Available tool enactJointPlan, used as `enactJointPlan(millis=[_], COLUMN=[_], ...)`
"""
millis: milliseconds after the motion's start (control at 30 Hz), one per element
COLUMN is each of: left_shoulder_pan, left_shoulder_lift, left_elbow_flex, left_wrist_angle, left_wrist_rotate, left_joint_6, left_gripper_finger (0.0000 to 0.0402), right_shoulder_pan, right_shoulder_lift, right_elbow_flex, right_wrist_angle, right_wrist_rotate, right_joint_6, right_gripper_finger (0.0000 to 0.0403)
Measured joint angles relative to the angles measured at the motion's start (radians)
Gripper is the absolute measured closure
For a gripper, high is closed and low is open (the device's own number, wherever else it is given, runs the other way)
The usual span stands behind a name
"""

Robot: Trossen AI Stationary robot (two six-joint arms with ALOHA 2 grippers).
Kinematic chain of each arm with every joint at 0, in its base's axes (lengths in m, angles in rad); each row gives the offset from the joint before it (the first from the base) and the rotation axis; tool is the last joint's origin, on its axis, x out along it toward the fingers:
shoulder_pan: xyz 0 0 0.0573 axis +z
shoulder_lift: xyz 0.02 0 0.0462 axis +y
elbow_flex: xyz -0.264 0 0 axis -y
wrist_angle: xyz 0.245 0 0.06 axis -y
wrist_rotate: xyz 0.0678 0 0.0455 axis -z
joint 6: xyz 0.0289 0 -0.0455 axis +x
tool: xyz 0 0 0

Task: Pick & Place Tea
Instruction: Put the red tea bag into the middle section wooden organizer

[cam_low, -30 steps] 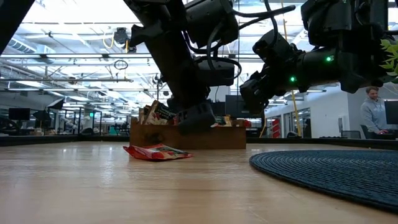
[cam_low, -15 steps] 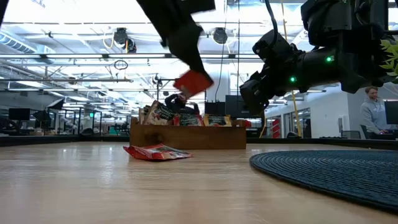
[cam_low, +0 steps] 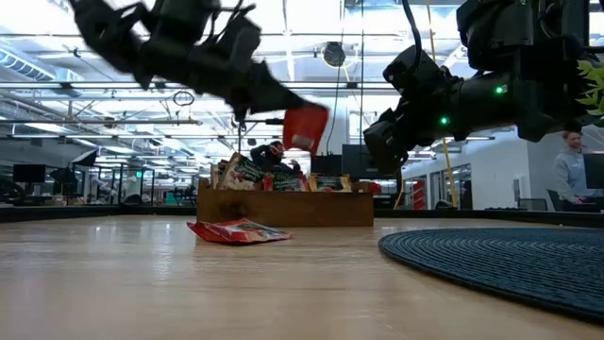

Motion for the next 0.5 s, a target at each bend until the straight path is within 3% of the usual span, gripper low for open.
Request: enactJointPlan(millis=[233,500], left_shoulder_pan=[0.062,0.08], left_shoulder_lift=[0.001,0.049], left_elbow_flex=[-0.156,-0.163], left_wrist_angle=[0.217,0.225], left_wrist_rotate=[0.037,0.041], left_joint_6=[-0.068,-0.092], left_gripper_finger=[0.04,0.0401], right_shoulder_pan=[-0.001,-0.001], right_shoulder_lift=[0.0,0.0], right_elbow_flex=[0.0,0.0], right_wrist_angle=[0.0,0.001], right_wrist_rotate=[-0.003,-0.027], right_joint_6=[0.01,0.029], right_gripper_finger=[0.0342,0.0342])
